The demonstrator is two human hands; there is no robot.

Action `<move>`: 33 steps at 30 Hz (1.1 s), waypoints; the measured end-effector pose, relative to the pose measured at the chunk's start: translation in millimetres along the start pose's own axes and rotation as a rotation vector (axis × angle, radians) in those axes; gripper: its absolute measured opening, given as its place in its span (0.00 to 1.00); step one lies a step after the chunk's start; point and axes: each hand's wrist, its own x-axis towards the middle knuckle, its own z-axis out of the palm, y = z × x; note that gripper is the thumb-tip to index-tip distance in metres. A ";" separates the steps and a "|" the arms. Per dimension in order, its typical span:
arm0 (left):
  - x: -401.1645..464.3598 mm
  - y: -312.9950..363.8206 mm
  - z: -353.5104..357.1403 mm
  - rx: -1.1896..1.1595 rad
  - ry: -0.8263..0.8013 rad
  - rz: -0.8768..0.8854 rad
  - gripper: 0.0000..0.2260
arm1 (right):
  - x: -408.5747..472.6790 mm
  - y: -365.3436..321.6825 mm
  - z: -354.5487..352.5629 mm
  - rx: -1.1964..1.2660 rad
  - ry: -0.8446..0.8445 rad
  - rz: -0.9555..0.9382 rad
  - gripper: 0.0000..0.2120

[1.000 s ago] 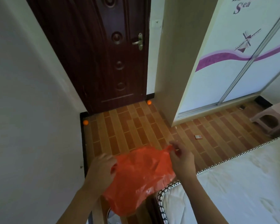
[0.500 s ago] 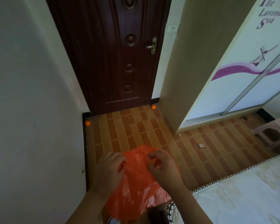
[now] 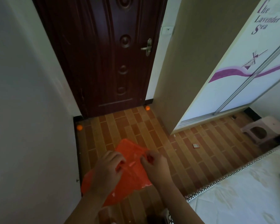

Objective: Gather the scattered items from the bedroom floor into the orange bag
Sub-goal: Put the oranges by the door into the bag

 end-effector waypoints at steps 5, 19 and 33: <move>19.4 -12.2 2.0 -0.050 -0.057 -0.079 0.13 | 28.4 -10.2 4.9 0.019 0.004 -0.037 0.11; 137.7 -20.9 7.3 -0.078 0.190 -0.463 0.17 | 157.8 -34.6 18.6 -0.018 -0.213 -0.371 0.07; 199.0 -67.1 17.3 -0.065 0.183 -0.739 0.05 | 235.4 -39.9 63.0 -0.104 -0.436 -0.519 0.10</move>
